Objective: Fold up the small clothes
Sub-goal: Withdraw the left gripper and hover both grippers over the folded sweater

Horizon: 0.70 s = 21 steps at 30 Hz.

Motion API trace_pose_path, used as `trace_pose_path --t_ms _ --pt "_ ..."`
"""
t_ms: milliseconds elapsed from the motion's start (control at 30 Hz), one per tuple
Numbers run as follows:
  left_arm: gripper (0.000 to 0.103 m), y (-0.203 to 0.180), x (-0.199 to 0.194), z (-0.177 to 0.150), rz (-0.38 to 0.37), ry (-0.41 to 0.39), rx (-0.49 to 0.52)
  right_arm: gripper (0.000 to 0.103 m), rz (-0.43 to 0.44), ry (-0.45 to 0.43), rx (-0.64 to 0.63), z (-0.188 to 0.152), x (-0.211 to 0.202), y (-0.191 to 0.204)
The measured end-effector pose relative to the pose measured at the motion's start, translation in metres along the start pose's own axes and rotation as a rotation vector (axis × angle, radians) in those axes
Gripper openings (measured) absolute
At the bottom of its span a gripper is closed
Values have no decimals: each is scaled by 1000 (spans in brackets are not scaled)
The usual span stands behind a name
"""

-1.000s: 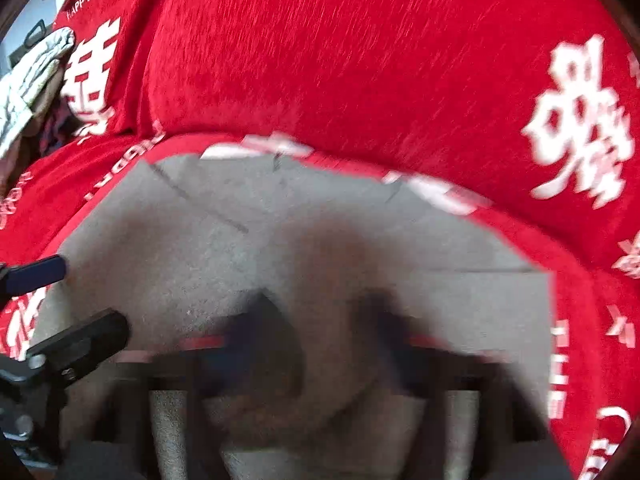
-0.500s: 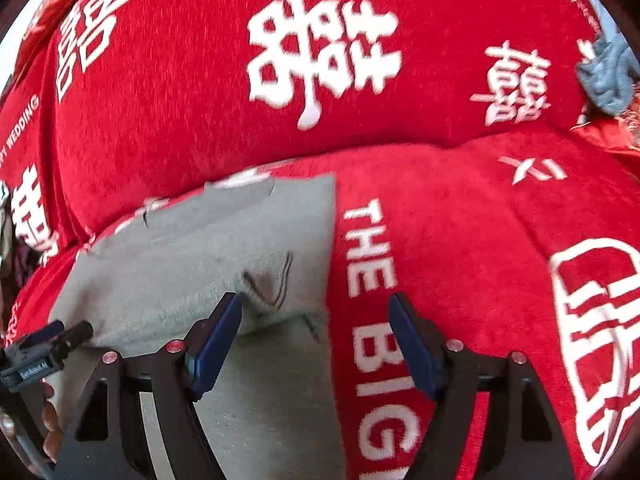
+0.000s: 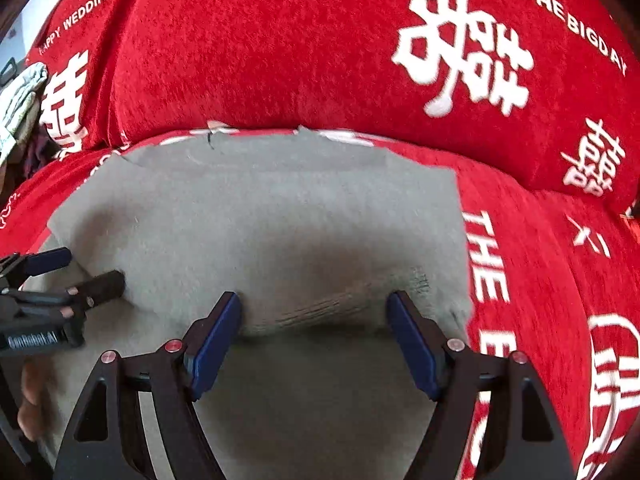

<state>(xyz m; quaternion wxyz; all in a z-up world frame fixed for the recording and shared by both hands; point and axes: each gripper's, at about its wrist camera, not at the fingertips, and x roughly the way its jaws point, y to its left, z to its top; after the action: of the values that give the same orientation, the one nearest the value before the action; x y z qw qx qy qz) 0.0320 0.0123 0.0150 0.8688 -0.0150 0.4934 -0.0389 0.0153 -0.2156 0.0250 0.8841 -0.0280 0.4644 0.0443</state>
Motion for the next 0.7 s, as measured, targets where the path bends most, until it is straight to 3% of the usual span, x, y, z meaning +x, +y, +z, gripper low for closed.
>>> trace_pose_path --t_ms 67,233,300,367,433,700 --pt "103 -4 -4 -3 21 10 9 79 -27 42 29 -8 -3 -5" --pt "103 -21 -15 -26 14 0 64 79 59 12 99 -27 -27 -1" --pt "103 -26 -21 -36 36 -24 85 79 41 40 47 -37 -24 14" --pt "103 -24 -28 -43 11 7 76 80 -1 18 -13 -46 -28 27" --pt "103 -20 -37 -55 -7 25 71 80 16 9 -15 -61 -38 31" --pt "103 -22 -80 -132 1 37 106 84 8 4 -90 -135 -90 43"
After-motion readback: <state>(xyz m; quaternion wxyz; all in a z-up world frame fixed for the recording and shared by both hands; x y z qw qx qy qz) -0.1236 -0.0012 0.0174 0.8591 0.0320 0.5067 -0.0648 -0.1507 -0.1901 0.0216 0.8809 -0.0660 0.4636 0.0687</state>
